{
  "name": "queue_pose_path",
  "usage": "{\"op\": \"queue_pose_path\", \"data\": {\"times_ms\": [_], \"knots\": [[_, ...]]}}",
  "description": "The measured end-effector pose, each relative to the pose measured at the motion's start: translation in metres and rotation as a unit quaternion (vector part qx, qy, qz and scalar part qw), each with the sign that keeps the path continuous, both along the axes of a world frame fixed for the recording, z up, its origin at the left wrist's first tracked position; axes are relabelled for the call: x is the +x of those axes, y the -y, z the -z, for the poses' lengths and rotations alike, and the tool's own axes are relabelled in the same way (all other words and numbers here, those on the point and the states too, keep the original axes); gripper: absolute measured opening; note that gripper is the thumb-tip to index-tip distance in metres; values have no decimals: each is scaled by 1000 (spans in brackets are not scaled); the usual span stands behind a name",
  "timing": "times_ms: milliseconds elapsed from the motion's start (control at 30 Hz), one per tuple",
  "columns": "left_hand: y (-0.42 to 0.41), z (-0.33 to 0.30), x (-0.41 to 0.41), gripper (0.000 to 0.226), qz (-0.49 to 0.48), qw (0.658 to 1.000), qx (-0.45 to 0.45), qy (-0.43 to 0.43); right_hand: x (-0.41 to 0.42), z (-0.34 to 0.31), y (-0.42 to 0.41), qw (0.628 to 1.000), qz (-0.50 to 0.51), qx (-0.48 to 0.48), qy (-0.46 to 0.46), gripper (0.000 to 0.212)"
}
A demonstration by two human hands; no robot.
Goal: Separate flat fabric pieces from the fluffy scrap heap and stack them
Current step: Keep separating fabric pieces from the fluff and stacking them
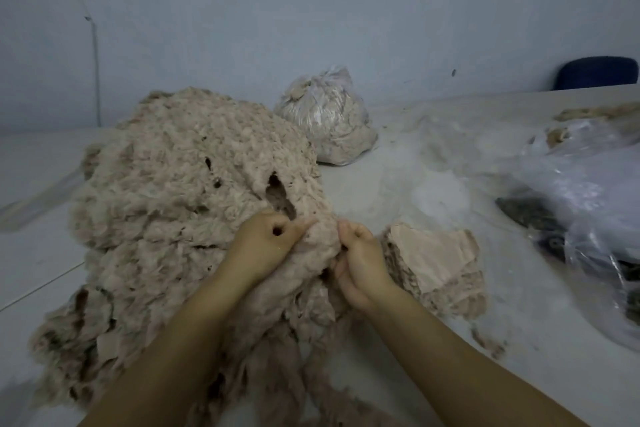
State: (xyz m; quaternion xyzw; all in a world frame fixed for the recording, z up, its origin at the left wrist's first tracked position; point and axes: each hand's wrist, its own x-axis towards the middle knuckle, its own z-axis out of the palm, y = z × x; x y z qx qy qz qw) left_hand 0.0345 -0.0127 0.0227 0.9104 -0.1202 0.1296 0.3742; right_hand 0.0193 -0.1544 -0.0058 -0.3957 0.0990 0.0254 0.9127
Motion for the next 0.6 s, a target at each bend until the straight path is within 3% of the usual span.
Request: {"op": "queue_pose_path", "data": {"times_ms": [67,167,233,267,300,367,433,500,600], "knots": [[-4,2,4,51,-8,1000,18,17,3,2,4,999,28,-26,-17,21],[-7,6,7,50,-21,998,8,-57,-2,2,4,997,2,-79,7,19],[0,7,7,49,-14,989,-58,-133,-9,2,-2,990,-28,-126,51,19],[6,6,8,46,-9,976,-140,-166,-13,2,-5,983,-47,-157,78,21],[11,4,10,40,-13,953,-233,-191,-18,4,-8,969,-67,-211,108,23],[15,-1,19,27,-72,909,-370,-181,-31,12,-8,906,-124,-362,181,25],[9,-5,26,23,-131,903,-386,-137,-44,23,-7,849,-154,-453,224,29],[8,-7,24,28,-85,900,-403,-143,-51,22,-3,874,-99,-425,214,32],[18,-9,0,42,96,876,-388,-269,-42,10,8,934,15,-297,198,25]]}}
